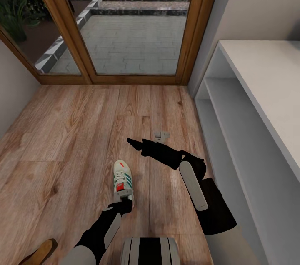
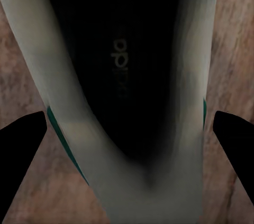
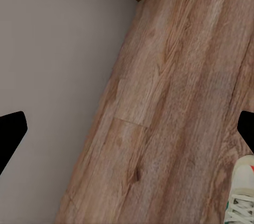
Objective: Pick up the two gym shoes and the two sandals from the corridor floor and place them onto the hallstand (shoe rack) in the corridor, making sure they are on the rack and not on the floor. Arrange them so the two gym shoes are next to each other and the two sandals are next to each other.
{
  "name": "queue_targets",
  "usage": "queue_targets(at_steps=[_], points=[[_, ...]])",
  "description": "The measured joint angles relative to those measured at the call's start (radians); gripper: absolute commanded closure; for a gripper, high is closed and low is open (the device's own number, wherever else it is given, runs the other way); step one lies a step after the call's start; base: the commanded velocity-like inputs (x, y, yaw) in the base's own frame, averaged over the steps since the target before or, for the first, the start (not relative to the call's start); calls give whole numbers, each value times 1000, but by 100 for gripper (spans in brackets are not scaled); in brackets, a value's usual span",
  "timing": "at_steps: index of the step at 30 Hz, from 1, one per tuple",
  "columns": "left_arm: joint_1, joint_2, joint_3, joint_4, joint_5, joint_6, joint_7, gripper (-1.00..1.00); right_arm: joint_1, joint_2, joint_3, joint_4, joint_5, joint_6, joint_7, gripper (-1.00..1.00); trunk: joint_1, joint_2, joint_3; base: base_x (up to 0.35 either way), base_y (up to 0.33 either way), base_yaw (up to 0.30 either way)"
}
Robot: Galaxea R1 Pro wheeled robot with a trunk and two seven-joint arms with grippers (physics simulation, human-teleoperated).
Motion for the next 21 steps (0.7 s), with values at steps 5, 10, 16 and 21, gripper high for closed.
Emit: queue_targets(at_steps=[5,10,16,21], points=[[0,0,0,0,0,0,0,100,0,0,0,0,0,0,0,-100,0,0,0,0,0,0],[0,0,0,0,0,0,0,100,0,0,0,0,0,0,0,-100,0,0,0,0,0,0],[0,0,0,-1,-2,-1,-1,100,0,0,0,0,0,0,0,-100,0,0,0,0,0,0],[0,0,0,-2,-3,-1,-1,100,0,0,0,0,0,0,0,-100,-2,1,19,0,0,0]])
